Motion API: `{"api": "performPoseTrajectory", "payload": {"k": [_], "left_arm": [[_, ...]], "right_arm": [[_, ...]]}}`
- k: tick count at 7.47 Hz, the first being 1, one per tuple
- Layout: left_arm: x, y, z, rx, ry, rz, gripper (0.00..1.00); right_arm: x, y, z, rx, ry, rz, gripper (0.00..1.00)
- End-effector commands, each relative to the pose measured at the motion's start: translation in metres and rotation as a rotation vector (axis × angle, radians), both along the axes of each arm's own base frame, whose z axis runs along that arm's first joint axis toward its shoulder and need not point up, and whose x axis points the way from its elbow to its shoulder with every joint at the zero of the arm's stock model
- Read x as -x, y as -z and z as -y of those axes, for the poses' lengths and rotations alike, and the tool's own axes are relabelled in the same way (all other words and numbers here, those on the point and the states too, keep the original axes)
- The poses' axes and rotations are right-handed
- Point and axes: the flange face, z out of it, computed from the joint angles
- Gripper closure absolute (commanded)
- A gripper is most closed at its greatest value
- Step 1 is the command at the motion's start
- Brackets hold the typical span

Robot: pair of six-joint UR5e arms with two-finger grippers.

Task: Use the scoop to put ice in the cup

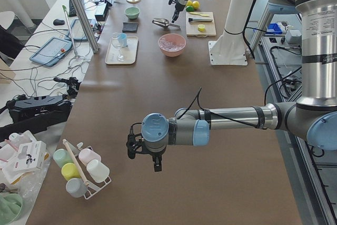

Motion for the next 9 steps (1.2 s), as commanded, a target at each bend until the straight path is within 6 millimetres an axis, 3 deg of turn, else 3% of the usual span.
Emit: {"api": "performPoseTrajectory", "payload": {"k": [1, 3, 5, 7, 8, 9], "left_arm": [[0.0, 0.001, 0.001, -0.003, -0.001, -0.001, 0.03], [0.0, 0.001, 0.0, -0.001, 0.001, -0.001, 0.03], [0.0, 0.001, 0.001, -0.001, 0.001, -0.001, 0.03], [0.0, 0.001, 0.001, -0.001, 0.001, -0.001, 0.03], [0.0, 0.001, 0.001, -0.001, 0.001, -0.001, 0.03], [0.0, 0.001, 0.001, -0.001, 0.001, -0.001, 0.03]], "right_arm": [[-0.021, 0.024, -0.002, -0.002, 0.048, 0.044, 0.0], [-0.076, 0.014, 0.031, 0.045, 0.107, 0.044, 0.01], [-0.161, -0.026, 0.058, 0.084, 0.238, 0.036, 0.01], [-0.266, -0.09, 0.067, 0.07, 0.307, -0.023, 0.01], [-0.313, -0.131, 0.083, 0.085, 0.294, -0.049, 0.01], [-0.375, -0.185, 0.093, 0.094, 0.332, 0.003, 0.01]]}}
